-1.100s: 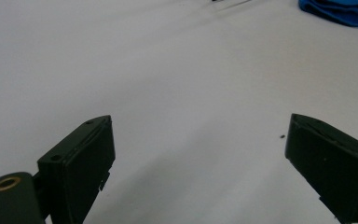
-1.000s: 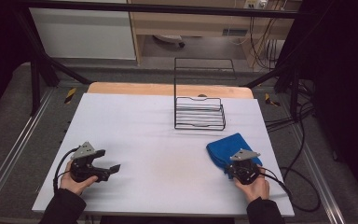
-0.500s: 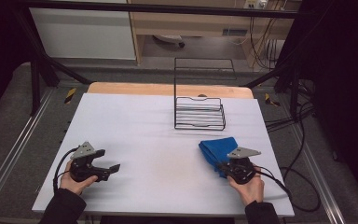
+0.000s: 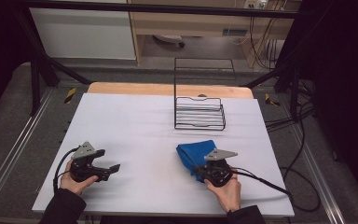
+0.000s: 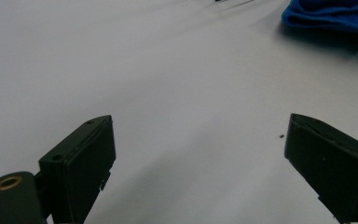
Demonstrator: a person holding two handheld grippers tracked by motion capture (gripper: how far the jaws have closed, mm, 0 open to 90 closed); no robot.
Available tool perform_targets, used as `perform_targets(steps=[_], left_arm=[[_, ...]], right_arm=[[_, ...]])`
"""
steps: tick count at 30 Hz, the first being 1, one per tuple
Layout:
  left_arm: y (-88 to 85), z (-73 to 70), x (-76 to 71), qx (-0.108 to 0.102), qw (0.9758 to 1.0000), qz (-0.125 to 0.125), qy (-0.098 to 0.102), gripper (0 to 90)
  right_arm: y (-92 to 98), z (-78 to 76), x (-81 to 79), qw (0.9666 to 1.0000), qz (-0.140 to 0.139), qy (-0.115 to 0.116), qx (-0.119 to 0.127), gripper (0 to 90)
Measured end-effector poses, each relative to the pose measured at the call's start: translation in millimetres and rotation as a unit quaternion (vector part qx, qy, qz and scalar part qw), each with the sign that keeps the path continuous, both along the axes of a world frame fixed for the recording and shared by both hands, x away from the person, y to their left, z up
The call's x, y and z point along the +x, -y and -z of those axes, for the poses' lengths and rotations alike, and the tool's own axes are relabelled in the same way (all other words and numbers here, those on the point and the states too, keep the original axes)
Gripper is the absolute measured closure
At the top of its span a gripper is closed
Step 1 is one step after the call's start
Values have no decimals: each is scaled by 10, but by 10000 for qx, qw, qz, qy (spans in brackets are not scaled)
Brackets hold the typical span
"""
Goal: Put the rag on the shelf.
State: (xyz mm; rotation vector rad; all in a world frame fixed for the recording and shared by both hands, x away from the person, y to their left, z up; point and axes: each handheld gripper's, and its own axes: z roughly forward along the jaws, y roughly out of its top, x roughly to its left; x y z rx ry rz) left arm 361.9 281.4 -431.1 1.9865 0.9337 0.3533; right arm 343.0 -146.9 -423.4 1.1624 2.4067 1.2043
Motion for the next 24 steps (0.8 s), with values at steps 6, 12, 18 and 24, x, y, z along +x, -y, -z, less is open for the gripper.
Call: perform_targets(steps=[6, 12, 18, 24], left_arm=[[1, 1, -1, -5, 10000, 2, -9, 88], [-1, 1, -2, -7, 10000, 7, -11, 89], [-1, 0, -3, -11, 10000, 12, -11, 89], [-3, -1, -3, -12, 10000, 14, -9, 90]], right_arm=[[-222, 133, 8, 9996, -226, -81, -171, 841], [-254, 170, 19, 9990, -428, -105, -33, 682], [-126, 12, 45, 9988, -410, 228, 140, 444], [350, 11, 181, 9994, 296, 160, -120, 439]])
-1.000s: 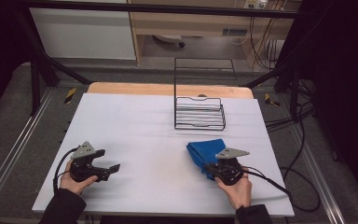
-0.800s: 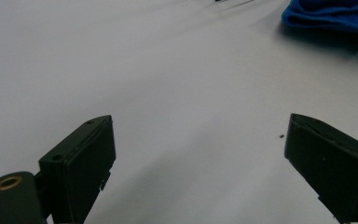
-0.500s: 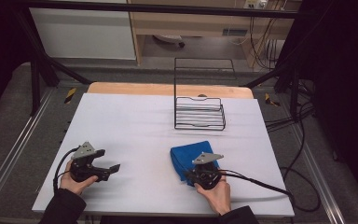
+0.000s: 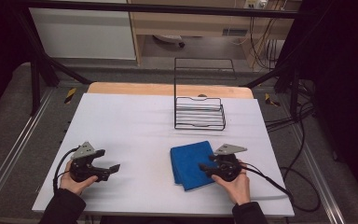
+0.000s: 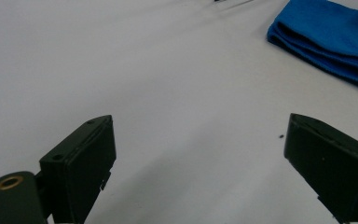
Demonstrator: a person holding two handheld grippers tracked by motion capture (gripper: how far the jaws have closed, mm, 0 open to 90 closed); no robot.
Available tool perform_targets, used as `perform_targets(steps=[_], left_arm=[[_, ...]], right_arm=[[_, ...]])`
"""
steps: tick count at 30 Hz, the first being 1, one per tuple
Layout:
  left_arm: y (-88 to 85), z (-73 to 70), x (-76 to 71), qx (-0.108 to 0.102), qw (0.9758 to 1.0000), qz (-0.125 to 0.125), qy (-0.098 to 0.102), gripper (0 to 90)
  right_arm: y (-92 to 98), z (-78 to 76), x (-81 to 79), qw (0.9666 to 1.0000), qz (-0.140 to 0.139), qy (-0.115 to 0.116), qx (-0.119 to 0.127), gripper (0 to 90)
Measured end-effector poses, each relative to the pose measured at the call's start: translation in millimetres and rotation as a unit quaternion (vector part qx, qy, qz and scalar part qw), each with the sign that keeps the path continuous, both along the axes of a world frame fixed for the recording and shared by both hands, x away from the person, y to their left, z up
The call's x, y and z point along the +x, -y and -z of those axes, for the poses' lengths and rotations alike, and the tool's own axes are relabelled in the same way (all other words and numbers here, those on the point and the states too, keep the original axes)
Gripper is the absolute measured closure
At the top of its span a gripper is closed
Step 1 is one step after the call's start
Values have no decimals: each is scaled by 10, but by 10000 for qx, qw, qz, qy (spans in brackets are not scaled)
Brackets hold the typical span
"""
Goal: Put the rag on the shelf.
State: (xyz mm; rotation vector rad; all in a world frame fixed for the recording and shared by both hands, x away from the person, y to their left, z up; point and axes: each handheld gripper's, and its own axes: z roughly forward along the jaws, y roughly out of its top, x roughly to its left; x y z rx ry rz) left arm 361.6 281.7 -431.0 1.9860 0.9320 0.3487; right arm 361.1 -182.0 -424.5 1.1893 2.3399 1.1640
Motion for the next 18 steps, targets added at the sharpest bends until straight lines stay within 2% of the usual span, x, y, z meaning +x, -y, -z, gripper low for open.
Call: perform_targets(steps=[1, 2, 3, 6, 8, 9, 10, 13, 17, 18], left_arm=[[2, 1, 1, 2, 10000, -2, -5, 90], [4, 2, 1, 4, 10000, -3, -8, 90], [5, 3, 2, 10, 10000, 3, -6, 90], [8, 0, -2, 12, 10000, 8, -5, 90], [8, -1, -3, 10, 10000, 4, -4, 90], [8, 0, -2, 3, 10000, 3, -4, 90], [8, -1, -3, 10, 10000, 3, -6, 90], [11, -1, -6, 1, 10000, 6, 2, 90], [13, 1, -6, 5, 10000, 5, -6, 90], [12, 0, -5, 16, 10000, 9, -3, 90]], right_arm=[[107, 24, 19, 9999, 161, -10, -54, 448], [107, 24, 19, 9999, 161, -10, -54, 448], [239, 66, 36, 9993, 339, -96, -141, 464], [332, 136, 13, 9988, 346, -293, -189, 504], [339, 150, 2, 9987, 321, -328, -241, 527], [342, 182, -19, 9979, 313, -372, -417, 576], [346, 191, -19, 9979, 292, -381, -434, 601], [340, 203, -8, 9976, 286, -468, -412, 649], [317, 214, -18, 9971, 321, -634, -280, 769], [317, 214, -18, 9971, 321, -634, -280, 769]])
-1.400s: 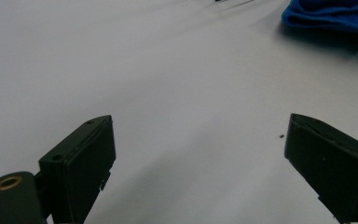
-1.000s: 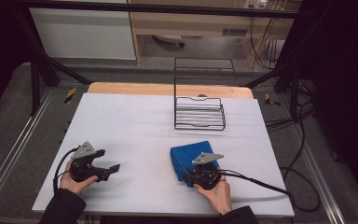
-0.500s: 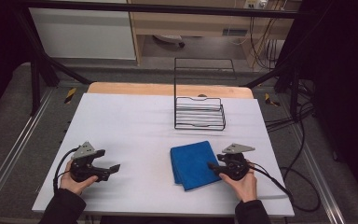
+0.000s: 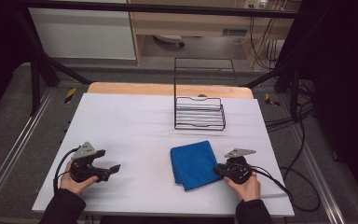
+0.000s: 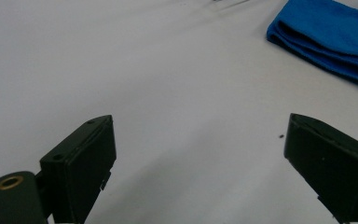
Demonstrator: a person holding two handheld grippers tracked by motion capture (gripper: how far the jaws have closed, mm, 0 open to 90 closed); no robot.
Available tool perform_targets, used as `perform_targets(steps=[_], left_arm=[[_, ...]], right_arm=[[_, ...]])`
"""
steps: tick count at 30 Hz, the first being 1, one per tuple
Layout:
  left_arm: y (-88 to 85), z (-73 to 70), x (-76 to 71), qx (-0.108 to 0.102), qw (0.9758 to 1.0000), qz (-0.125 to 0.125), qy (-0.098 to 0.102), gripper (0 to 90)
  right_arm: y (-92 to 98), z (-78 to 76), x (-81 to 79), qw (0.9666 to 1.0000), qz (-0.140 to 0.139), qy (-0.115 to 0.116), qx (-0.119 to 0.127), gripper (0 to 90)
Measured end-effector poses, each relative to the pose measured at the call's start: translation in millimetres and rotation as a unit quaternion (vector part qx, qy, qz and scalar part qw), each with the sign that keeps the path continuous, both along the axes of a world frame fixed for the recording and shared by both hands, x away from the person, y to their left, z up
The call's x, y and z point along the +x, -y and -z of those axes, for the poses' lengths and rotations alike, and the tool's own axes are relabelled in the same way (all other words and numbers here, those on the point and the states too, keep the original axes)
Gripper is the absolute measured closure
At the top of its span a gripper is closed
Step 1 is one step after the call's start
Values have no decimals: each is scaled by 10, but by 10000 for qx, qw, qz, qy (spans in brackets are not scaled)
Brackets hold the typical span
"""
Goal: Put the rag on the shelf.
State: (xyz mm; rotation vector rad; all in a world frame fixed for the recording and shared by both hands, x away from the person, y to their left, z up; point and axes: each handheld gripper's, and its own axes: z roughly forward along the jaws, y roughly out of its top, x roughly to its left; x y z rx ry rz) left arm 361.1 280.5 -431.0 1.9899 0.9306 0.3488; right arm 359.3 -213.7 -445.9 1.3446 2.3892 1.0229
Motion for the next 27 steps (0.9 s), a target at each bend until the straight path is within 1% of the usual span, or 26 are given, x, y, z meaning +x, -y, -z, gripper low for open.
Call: perform_targets(steps=[1, 2, 5, 6, 11, 13, 18, 19, 21, 22, 23, 27], left_arm=[[1, 0, 0, 0, 10000, 0, 0, 90], [1, -1, -1, 0, 10000, 1, 0, 90], [2, -1, -1, -5, 10000, 0, 1, 90], [0, 0, -1, -2, 10000, -2, -3, 90], [1, -3, -3, -12, 10000, -7, 5, 90], [2, -3, -3, -8, 10000, -2, 1, 90], [4, -5, -6, -10, 10000, -1, 2, 90], [4, -5, -5, -11, 10000, -2, 2, 90], [4, -4, -5, -10, 10000, -2, 1, 90], [4, -4, -4, -11, 10000, 0, 1, 90], [5, -4, -4, -9, 10000, 1, 2, 90], [9, -3, -1, 5, 10000, 17, 4, 91]], right_arm=[[-6, -4, -12, 9999, 72, -46, 72, 821], [-7, -10, -18, 9999, 119, -85, 91, 839], [-3, -22, -28, 9997, 195, -118, 115, 866], [-3, -35, -46, 9994, 280, -145, 137, 875], [-16, -69, -97, 9990, 395, -137, 147, 879], [-35, -92, -150, 9989, 455, -103, 94, 879], [-40, -106, -217, 9984, 545, -127, 89, 877], [-33, -115, -259, 9980, 613, -122, 69, 878], [-28, -125, -289, 9976, 674, -144, 99, 878], [-28, -125, -289, 9976, 674, -144, 99, 878], [-16, -133, -307, 9970, 749, -141, 98, 878], [-21, -127, -299, 9967, 792, -159, 103, 859]])
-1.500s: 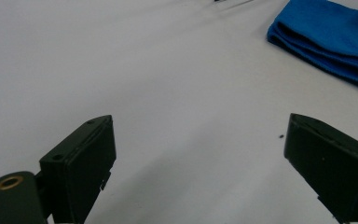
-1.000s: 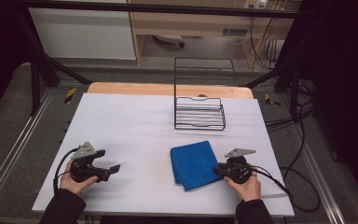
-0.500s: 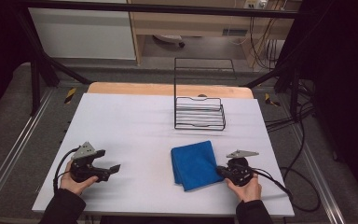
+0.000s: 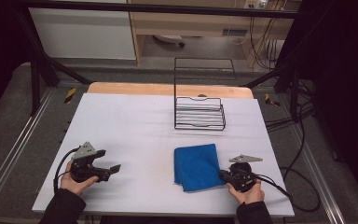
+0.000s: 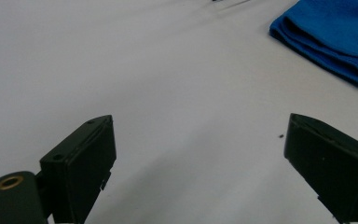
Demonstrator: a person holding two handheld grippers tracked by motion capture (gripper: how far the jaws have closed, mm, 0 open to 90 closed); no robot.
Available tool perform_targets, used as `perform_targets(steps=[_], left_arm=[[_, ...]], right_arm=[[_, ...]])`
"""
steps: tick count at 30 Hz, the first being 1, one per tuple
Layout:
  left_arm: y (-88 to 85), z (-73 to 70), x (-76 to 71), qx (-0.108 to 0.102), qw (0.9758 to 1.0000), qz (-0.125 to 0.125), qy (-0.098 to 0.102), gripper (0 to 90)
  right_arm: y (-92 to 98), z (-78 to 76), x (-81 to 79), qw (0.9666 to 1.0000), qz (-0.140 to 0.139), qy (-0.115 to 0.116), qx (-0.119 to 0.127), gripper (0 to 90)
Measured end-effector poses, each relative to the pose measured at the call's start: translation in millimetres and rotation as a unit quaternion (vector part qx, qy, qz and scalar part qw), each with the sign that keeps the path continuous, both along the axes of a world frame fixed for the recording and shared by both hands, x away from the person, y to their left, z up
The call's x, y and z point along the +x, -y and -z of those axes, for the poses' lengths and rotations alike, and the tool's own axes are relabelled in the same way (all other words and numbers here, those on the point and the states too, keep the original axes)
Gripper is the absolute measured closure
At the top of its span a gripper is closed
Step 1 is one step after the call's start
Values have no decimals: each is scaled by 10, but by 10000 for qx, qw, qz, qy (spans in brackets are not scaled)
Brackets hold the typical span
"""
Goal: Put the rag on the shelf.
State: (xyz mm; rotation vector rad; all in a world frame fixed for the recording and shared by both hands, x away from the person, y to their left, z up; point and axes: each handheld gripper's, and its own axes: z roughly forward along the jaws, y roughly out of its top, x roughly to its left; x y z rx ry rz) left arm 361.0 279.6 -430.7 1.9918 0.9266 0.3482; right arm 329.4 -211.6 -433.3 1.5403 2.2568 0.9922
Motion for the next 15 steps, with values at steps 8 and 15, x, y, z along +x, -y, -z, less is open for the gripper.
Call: perform_targets(steps=[8, 15], left_arm=[[43, -4, 5, 14, 10000, 25, -20, 79], [205, -39, 32, 141, 9999, 16, -26, 60]], right_arm=[[109, -8, 66, 9970, -215, 723, 150, 473], [198, 18, 193, 9929, -496, 1063, 188, 248]])
